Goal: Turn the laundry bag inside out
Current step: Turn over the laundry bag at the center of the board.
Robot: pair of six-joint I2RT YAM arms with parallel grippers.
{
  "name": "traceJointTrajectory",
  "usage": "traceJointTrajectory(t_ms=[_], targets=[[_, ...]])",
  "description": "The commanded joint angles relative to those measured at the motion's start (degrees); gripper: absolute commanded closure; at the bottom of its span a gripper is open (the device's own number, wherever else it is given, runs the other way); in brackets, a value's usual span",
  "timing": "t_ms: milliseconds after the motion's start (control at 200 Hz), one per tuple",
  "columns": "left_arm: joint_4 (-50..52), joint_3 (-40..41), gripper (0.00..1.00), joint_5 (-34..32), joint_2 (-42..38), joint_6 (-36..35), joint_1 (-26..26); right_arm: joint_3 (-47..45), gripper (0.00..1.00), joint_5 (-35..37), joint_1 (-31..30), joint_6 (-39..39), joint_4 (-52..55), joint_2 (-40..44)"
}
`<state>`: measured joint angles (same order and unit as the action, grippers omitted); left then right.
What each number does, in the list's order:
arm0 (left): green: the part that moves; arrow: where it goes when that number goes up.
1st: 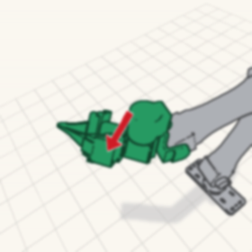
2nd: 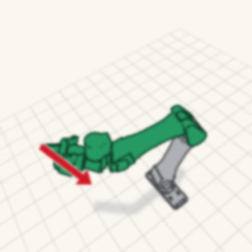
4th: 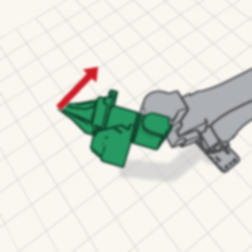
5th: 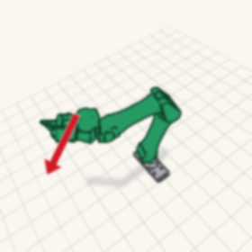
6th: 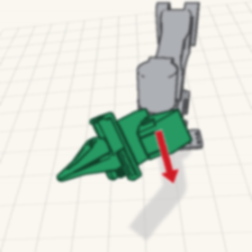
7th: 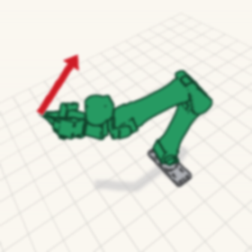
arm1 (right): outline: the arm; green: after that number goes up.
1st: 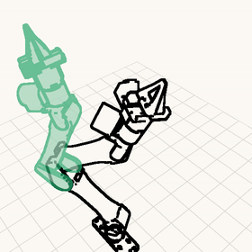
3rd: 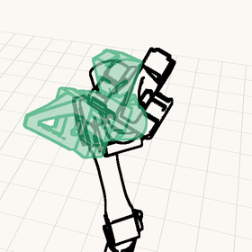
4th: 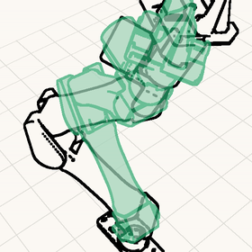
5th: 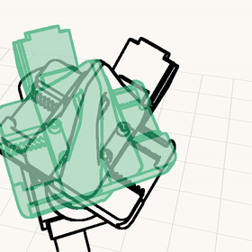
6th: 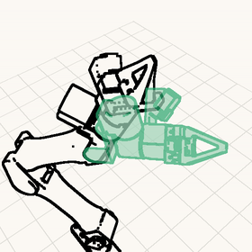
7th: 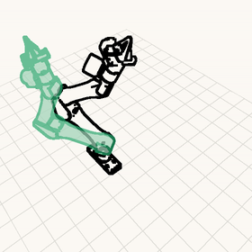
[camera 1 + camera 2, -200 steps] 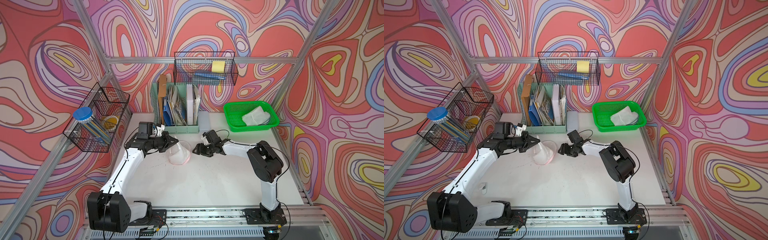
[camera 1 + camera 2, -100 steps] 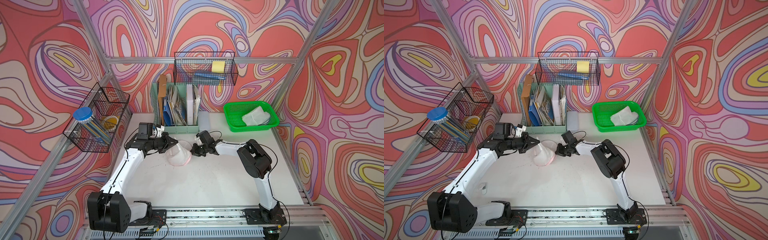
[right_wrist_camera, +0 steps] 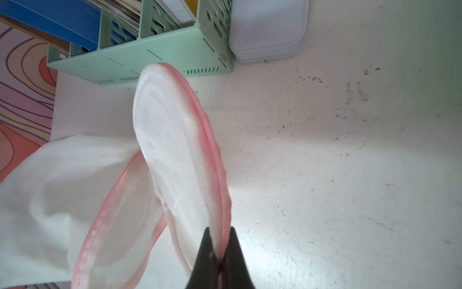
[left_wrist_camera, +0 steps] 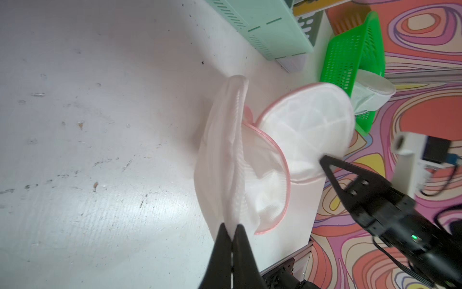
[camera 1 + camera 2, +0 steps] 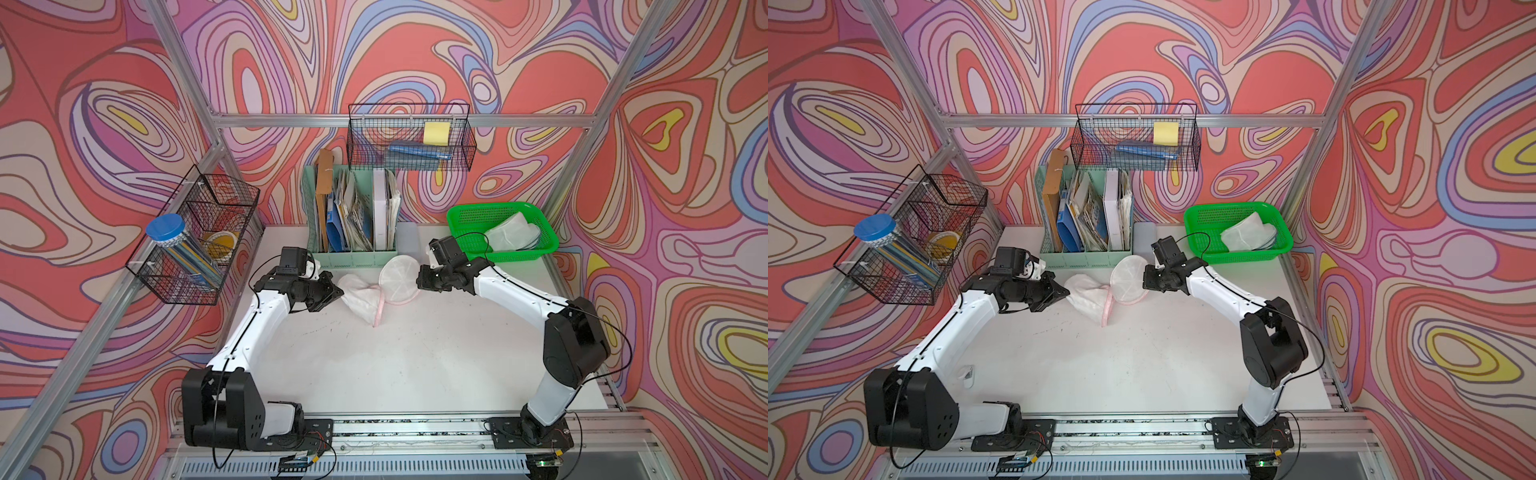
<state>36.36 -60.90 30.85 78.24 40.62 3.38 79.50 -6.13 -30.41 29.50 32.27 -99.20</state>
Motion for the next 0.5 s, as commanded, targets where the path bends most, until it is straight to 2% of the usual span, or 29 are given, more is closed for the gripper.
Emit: traceJointTrajectory(t_ms=[0, 100, 250, 495], targets=[[-2.44, 1.61, 1.00, -4.55, 2.68, -1.07, -0.12, 4.74, 1.00, 6.37, 0.18, -5.32, 10.23, 3.06], [-4.24, 2.18, 1.00, -8.11, 4.71, -1.37, 0.53, 9.60, 1.00, 8.52, 0.27, -6.87, 15.04, 4.24], [-6.79, 2.63, 1.00, -12.19, 8.81, -1.86, 3.25, 16.07, 1.00, 7.63, 0.69, -7.31, 18.53, 4.98], [-10.30, 4.45, 1.00, -17.61, 15.56, -0.29, 7.94, 26.83, 1.00, 7.50, 1.50, -8.31, 24.69, 1.24]])
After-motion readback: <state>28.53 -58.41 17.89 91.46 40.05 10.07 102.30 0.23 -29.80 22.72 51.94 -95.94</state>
